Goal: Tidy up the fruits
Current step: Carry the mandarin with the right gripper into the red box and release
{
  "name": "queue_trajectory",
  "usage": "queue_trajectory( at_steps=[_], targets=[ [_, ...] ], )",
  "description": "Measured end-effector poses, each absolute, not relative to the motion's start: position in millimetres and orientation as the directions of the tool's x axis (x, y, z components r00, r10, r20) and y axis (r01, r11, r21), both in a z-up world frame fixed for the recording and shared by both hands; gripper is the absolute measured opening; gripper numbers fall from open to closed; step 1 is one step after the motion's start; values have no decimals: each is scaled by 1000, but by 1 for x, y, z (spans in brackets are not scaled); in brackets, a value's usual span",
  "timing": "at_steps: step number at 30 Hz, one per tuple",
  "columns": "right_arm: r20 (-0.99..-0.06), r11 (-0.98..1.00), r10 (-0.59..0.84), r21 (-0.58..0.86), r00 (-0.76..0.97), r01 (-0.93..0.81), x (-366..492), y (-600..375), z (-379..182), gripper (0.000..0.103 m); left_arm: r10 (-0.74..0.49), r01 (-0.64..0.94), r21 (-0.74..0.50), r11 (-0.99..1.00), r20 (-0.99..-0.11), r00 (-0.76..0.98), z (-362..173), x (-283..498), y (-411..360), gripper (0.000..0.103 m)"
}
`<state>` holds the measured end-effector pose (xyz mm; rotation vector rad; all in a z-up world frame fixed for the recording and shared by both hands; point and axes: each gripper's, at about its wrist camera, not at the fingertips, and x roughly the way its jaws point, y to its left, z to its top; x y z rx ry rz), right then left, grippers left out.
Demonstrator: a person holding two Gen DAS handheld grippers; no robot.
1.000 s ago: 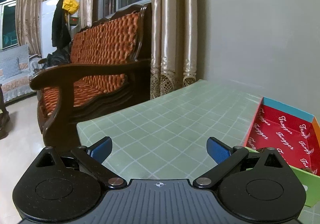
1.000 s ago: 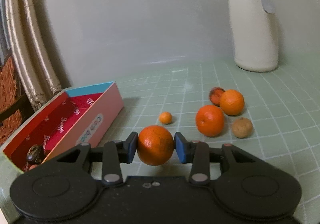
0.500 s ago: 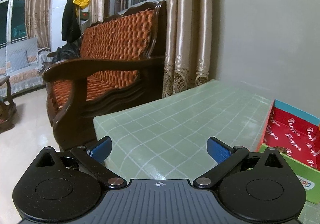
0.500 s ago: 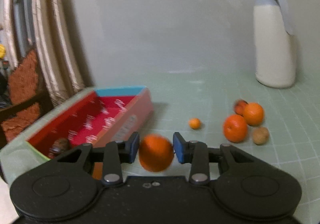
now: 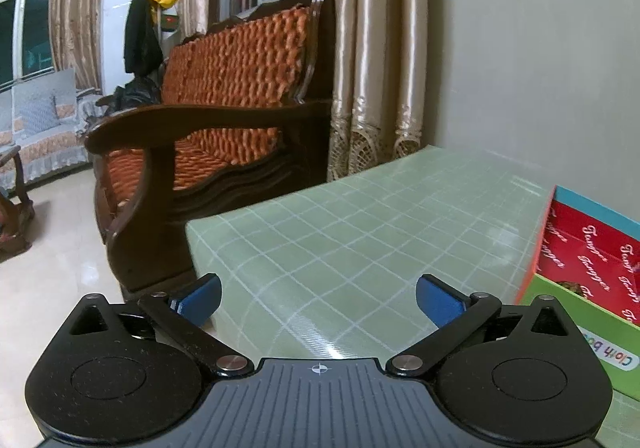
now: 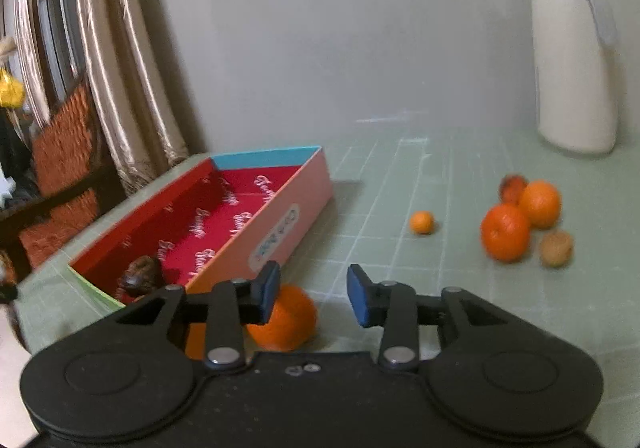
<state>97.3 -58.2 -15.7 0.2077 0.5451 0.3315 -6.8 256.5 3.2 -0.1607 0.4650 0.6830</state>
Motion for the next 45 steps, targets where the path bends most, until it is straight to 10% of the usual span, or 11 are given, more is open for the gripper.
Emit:
queue_trajectory(
  at_steps=[5,12,28,45],
  targets=[
    [-493,894,432,342,755,-289,97,-54,-18,65,570,-624,30,781,-443,692,4,-6,249,103],
    [-545,904,421,315,725,-288,102,-40,-27,40,561,-624,14,781,-453,693,5,-5,250,103],
    [-409,900,433,241,803,-363,93,-17,15,39,571,-646,-2,764,-465,677,2,-9,260,103],
    [-473,851,521,233,710,-470,100,39,6,43,574,-656,-16,755,-468,672,1,-11,268,103]
  ],
)
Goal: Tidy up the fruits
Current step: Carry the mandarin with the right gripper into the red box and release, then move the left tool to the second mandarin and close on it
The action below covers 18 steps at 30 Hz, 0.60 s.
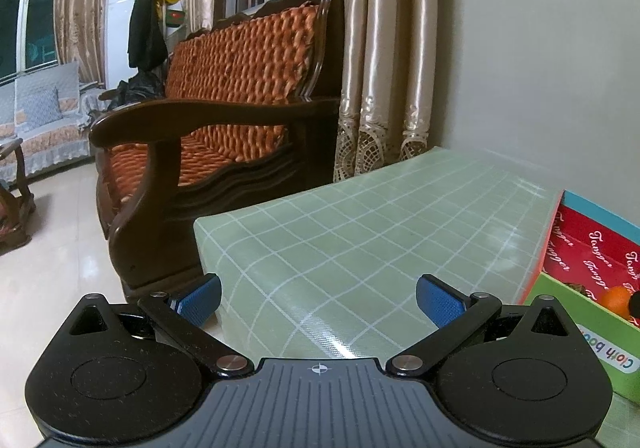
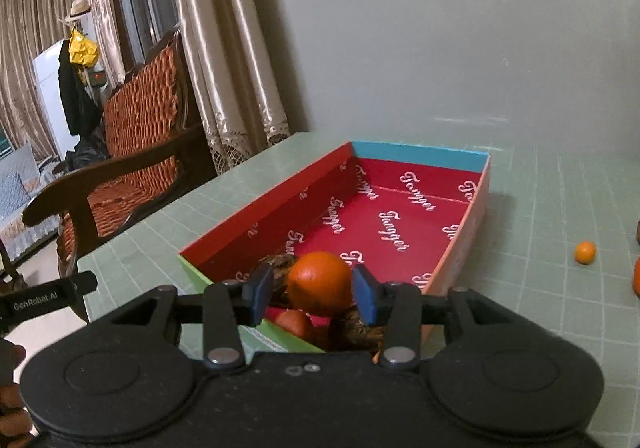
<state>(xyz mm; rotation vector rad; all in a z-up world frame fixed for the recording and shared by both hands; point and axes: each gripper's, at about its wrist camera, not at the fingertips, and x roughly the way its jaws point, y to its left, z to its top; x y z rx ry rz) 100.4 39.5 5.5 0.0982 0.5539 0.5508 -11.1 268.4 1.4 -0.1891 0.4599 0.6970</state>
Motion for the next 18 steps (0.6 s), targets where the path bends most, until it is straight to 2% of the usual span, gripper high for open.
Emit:
queue_trajectory(
  at_steps=[2,4,6,12,16,17,18],
  targets=[
    [-457,853,521,237,721,-466,96,32,9,52,573,-654,-17,757,-465,675,2,-11,267,103],
    [-434,858,513,240,741,-453,92,21,14,72,570,-649,-19,760,-461,680,3,-11,264,103],
    [-403,875,484,219,777,-432,88,8,19,80,558,-637,-28,770,-453,695,5,-11,258,103],
    [-372,955,296,121,880,-270,82,-45,25,92,511,-563,-22,826,-393,765,14,-4,218,103],
    [-387,989,138,98,912,-108,83,-87,18,93,440,-469,2,883,-346,829,20,5,177,103],
    [-392,992,105,100,914,-71,82,-97,17,95,415,-438,10,899,-335,846,21,8,165,103],
    [-395,995,66,97,917,-30,81,-108,16,102,389,-405,20,914,-323,863,22,11,152,103]
  ],
)
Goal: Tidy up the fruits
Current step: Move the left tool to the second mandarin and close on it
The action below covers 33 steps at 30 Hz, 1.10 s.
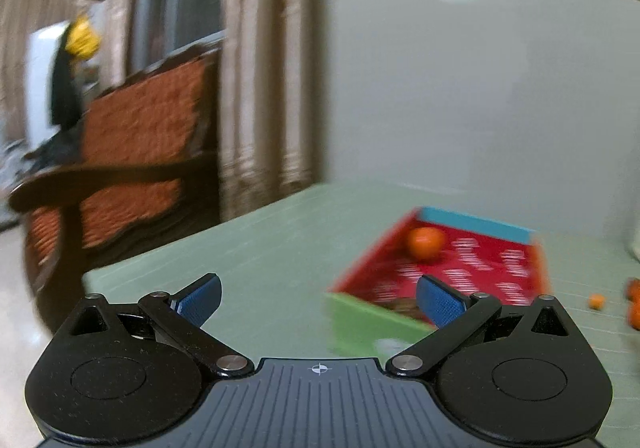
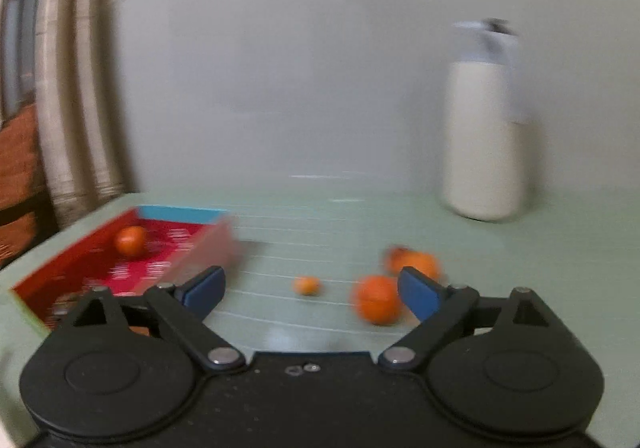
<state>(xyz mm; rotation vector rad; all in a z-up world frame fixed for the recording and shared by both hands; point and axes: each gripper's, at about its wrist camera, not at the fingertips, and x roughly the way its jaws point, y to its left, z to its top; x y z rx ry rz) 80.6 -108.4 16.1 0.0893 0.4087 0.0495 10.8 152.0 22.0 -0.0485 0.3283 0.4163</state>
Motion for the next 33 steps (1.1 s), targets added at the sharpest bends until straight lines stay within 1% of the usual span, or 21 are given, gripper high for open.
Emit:
queue_trajectory(
  at_steps=[4,6,9,11,18,22,23,25,30,32,33],
  targets=[
    [-378,993,-77,50,923,104,69,-143,14,103,276,-267,69,961,-289,917,24,20,104,103],
    [-371,986,-128,55,920,159,63,-161,13,103,220,-204,86,975,-285,933,24,25,82,103],
    [-378,967,-193,83,906,240,55,-188,10,103,123,-96,99,990,-308,943,23,36,48,103],
    [-379,950,-245,92,892,300,51,-202,9,103,79,-44,115,992,-322,943,20,43,27,103],
    [-371,882,-407,79,834,465,40,-238,1,103,-14,81,159,984,-383,924,10,71,-31,102],
    [-368,851,-461,75,807,520,32,-258,0,103,-50,138,184,973,-418,907,5,84,-57,101],
    [-370,847,-464,79,805,525,31,-263,0,103,-56,147,184,972,-426,903,3,91,-64,93],
    [-372,841,-466,94,803,532,29,-272,-1,103,-70,172,187,967,-458,886,0,101,-76,82],
    [-375,828,-478,110,794,550,21,-288,-3,103,-91,195,168,966,-487,869,-5,116,-91,79],
    [-378,826,-476,117,794,551,14,-291,-2,103,-95,206,175,963,-493,865,-7,122,-99,71],
    [-380,827,-474,119,795,550,12,-292,-3,103,-100,214,175,961,-500,860,-8,125,-103,69]
  ],
)
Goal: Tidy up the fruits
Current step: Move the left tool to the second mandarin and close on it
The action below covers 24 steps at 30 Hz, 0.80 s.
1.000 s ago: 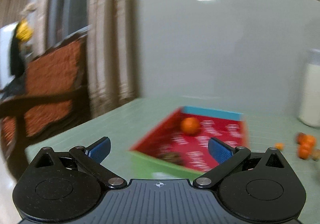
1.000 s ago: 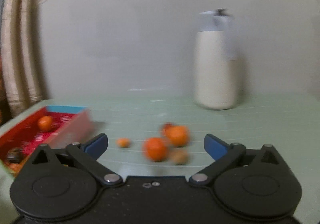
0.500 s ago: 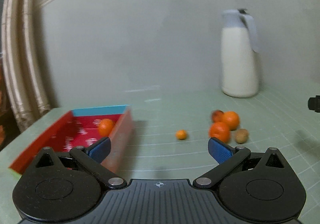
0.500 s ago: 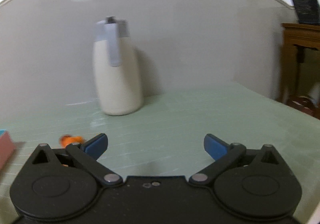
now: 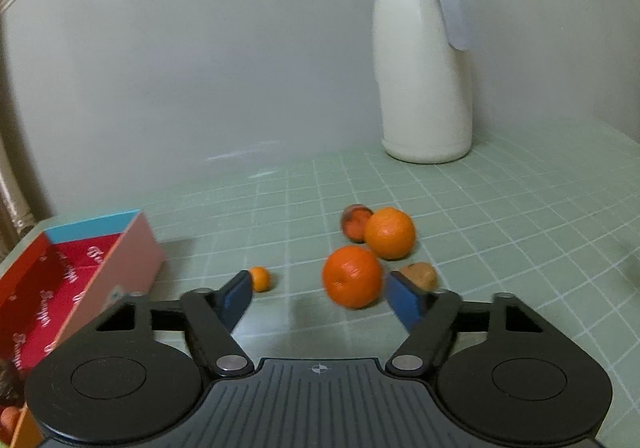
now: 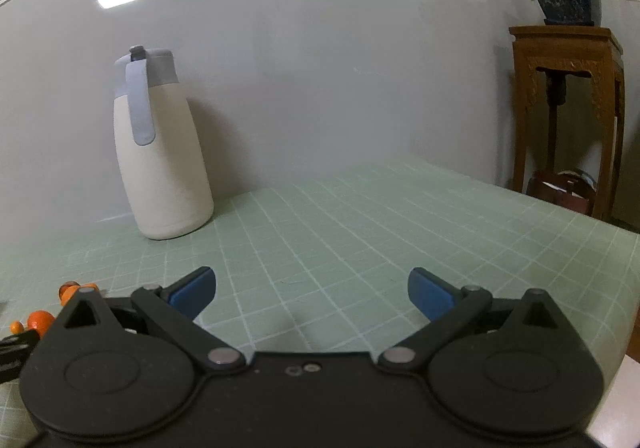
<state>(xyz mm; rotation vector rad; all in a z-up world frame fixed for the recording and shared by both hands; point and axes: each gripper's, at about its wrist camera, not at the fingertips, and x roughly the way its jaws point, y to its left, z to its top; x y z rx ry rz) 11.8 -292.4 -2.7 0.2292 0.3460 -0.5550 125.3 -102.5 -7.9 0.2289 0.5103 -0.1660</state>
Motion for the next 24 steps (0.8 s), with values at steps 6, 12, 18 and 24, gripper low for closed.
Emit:
queue_trajectory(
  at_steps=[6,12,18,24],
  targets=[
    [-379,828,-465,134,800,545,7,-295,-2,103,-140,247,123,961,-555,820,-16,146,-110,45],
    [-378,831,-460,138,804,540,8,-295,-2,103,-151,249,94,964,-578,802,-22,152,-110,37],
    [-374,841,-446,135,813,523,10,-291,0,103,-136,225,91,970,-562,816,-17,148,-105,37],
    [-373,849,-435,132,819,512,12,-286,0,103,-128,212,93,973,-551,825,-11,140,-97,37]
  ],
)
